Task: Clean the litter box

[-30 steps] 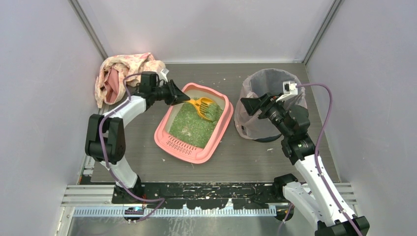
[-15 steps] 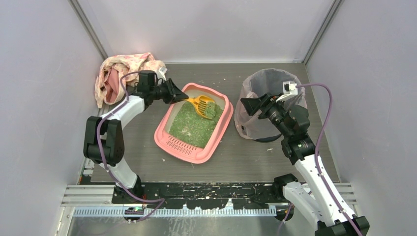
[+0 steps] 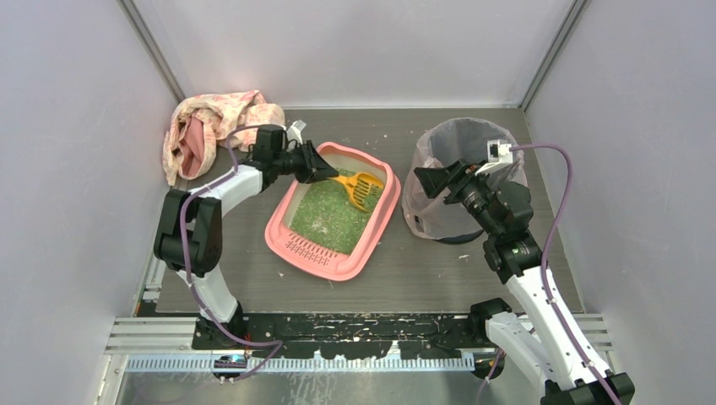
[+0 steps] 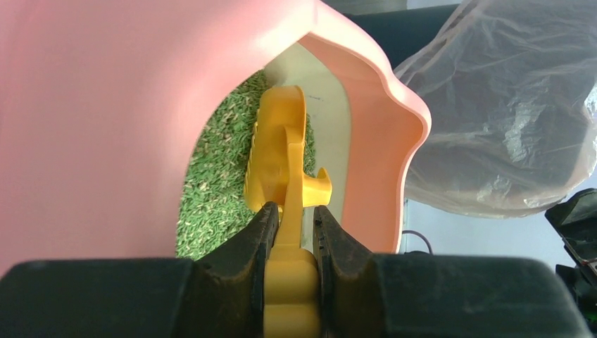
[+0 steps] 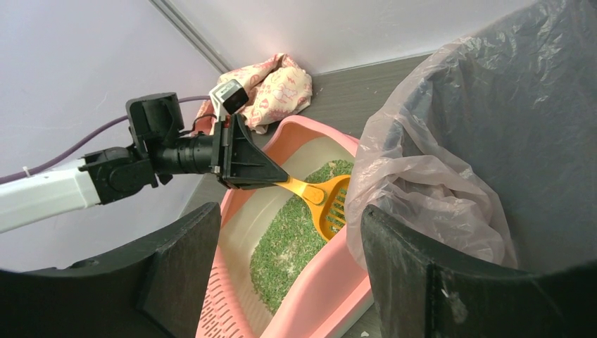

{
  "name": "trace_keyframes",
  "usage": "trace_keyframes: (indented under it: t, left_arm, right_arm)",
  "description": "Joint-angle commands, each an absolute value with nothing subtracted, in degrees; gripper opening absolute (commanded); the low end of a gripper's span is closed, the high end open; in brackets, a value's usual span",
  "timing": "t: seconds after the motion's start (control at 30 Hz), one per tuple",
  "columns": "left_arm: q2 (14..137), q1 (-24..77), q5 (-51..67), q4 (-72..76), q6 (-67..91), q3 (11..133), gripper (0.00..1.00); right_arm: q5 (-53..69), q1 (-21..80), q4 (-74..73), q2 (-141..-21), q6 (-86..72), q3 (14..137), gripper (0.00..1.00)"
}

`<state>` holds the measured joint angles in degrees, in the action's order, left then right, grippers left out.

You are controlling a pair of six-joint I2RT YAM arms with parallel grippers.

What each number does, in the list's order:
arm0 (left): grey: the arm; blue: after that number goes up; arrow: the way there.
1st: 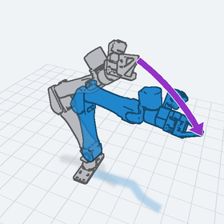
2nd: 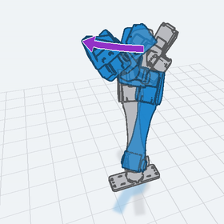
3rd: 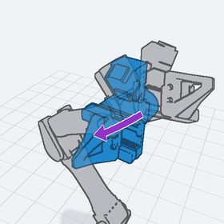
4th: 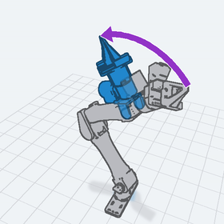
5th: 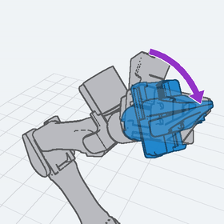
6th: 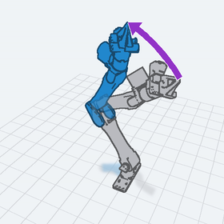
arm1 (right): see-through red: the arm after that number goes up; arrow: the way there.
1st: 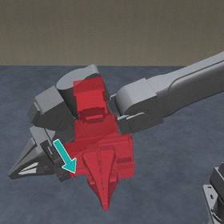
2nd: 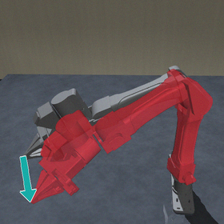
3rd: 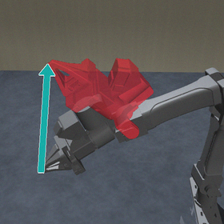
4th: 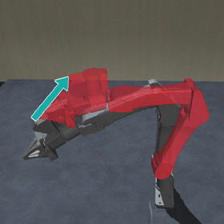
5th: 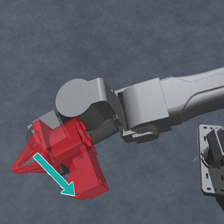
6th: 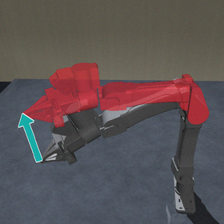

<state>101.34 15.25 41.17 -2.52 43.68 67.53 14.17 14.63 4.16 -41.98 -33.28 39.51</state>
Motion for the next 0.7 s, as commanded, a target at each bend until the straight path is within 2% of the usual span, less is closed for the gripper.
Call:
trace_keyframes:
  t: [0.0, 0.13, 0.33, 0.67]
  left_arm:
    - [103.57, 16.52, 45.68, 6.69, 49.88, 64.87, 0.00]
    - [101.93, 15.90, 44.75, 10.79, 54.82, 62.74, 0.00]
    - [97.64, 14.48, 38.57, 5.22, 52.14, 62.20, 0.00]
    - [91.50, 9.11, 38.68, 4.86, 51.38, 59.01, 0.00]
  right_arm:
    - [13.33, 14.76, 5.54, -40.70, -32.95, 39.72, 0.78]
    - [13.15, 14.76, 5.00, -40.07, -32.78, 39.56, 0.78]
    - [12.74, 14.77, 4.40, -39.12, -32.37, 39.46, 0.78]
    - [12.99, 14.76, 4.79, -39.22, -32.63, 39.27, 0.78]
